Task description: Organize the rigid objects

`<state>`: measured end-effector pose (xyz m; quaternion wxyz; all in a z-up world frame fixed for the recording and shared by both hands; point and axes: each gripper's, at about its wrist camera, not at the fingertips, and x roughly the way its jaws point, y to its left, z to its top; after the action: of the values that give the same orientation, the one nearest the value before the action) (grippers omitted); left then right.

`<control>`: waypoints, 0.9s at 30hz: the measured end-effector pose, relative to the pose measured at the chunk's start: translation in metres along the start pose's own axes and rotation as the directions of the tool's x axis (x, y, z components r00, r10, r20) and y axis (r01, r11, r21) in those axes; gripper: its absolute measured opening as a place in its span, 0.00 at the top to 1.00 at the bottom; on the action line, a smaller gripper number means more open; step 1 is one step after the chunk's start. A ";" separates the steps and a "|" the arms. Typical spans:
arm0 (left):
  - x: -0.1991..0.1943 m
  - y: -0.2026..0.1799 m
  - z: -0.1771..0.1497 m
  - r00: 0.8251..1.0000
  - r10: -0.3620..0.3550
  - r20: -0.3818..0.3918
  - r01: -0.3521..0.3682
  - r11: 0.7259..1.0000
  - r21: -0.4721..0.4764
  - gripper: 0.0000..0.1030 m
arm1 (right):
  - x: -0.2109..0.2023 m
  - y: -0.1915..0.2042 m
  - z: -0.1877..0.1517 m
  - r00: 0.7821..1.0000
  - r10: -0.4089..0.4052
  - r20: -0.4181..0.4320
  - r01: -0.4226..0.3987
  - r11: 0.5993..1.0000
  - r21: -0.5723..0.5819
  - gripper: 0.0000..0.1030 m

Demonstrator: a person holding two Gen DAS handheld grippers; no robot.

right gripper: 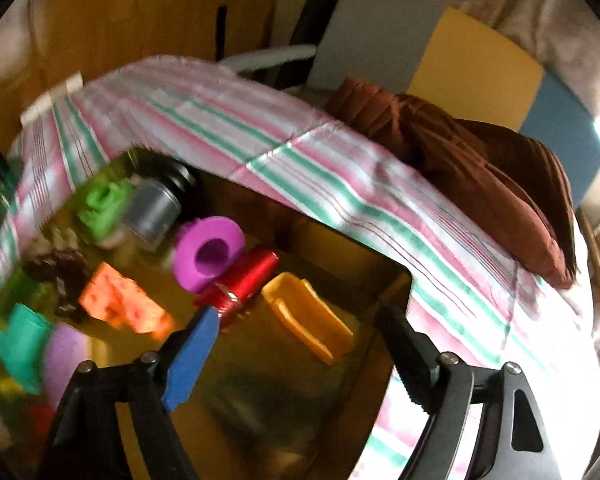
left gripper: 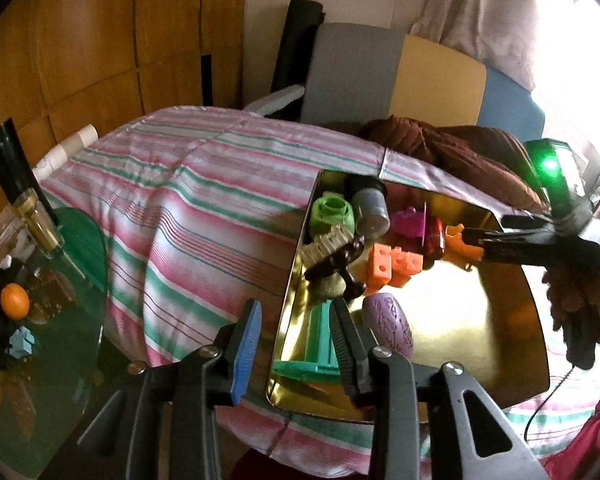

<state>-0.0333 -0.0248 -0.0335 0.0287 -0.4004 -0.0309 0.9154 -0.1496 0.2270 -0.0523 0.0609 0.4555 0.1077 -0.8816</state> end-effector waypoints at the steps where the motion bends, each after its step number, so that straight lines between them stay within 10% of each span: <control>1: -0.002 -0.001 0.001 1.000 0.006 0.005 -0.006 1.000 0.001 0.66 | -0.009 0.001 -0.002 1.000 0.008 0.014 -0.008 1.000 0.029 0.16; 9: -0.025 -0.016 0.005 0.997 -0.006 0.073 0.004 1.000 0.028 0.58 | -0.086 0.028 -0.048 0.989 -0.032 0.146 -0.002 0.974 0.227 0.07; 13: -0.035 -0.025 0.006 0.996 0.016 0.093 -0.020 0.999 0.037 0.37 | -0.103 0.050 -0.070 0.981 -0.074 0.181 0.025 0.965 0.259 0.07; 27: -0.056 -0.034 -0.009 0.987 0.073 0.143 -0.077 0.997 0.028 0.37 | -0.126 0.064 -0.110 0.962 -0.164 0.217 0.073 0.925 0.373 0.07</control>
<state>0.0119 0.0050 0.0038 -0.0015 -0.3344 -0.0025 0.9424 0.0232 0.1932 -0.0199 -0.0649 0.3393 -0.0369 -0.9377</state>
